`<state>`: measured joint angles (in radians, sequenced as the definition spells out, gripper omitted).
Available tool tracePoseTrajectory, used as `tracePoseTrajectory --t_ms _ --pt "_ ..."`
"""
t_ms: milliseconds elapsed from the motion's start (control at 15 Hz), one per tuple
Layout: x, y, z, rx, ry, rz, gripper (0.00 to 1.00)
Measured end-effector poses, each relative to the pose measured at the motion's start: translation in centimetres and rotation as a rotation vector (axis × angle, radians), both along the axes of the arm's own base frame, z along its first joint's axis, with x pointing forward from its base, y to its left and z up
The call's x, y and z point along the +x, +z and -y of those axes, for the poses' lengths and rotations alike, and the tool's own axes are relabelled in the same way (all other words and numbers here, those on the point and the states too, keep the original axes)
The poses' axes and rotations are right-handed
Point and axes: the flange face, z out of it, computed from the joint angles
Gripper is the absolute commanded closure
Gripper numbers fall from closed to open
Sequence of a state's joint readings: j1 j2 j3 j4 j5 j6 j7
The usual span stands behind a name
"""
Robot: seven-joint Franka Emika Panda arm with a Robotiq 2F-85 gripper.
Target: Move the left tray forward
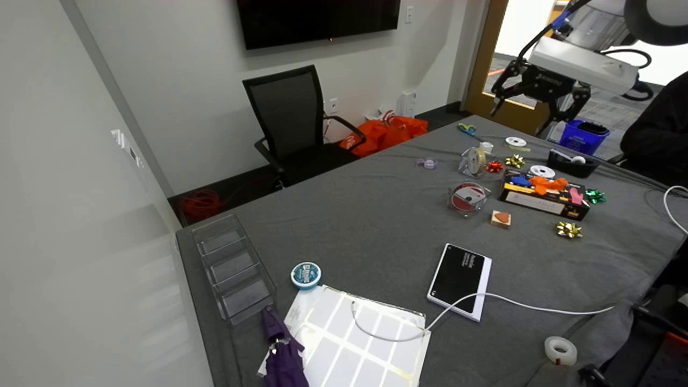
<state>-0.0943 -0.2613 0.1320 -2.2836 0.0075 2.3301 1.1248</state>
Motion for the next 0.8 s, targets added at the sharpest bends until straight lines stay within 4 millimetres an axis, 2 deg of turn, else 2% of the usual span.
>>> tracePoseTrajectory --t_ms 600,800 --pt "0.02 -0.01 -0.03 0.000 0.001 0.000 0.00" --pt "0.59 0.41 0.20 0.002 -0.010 0.005 0.00"
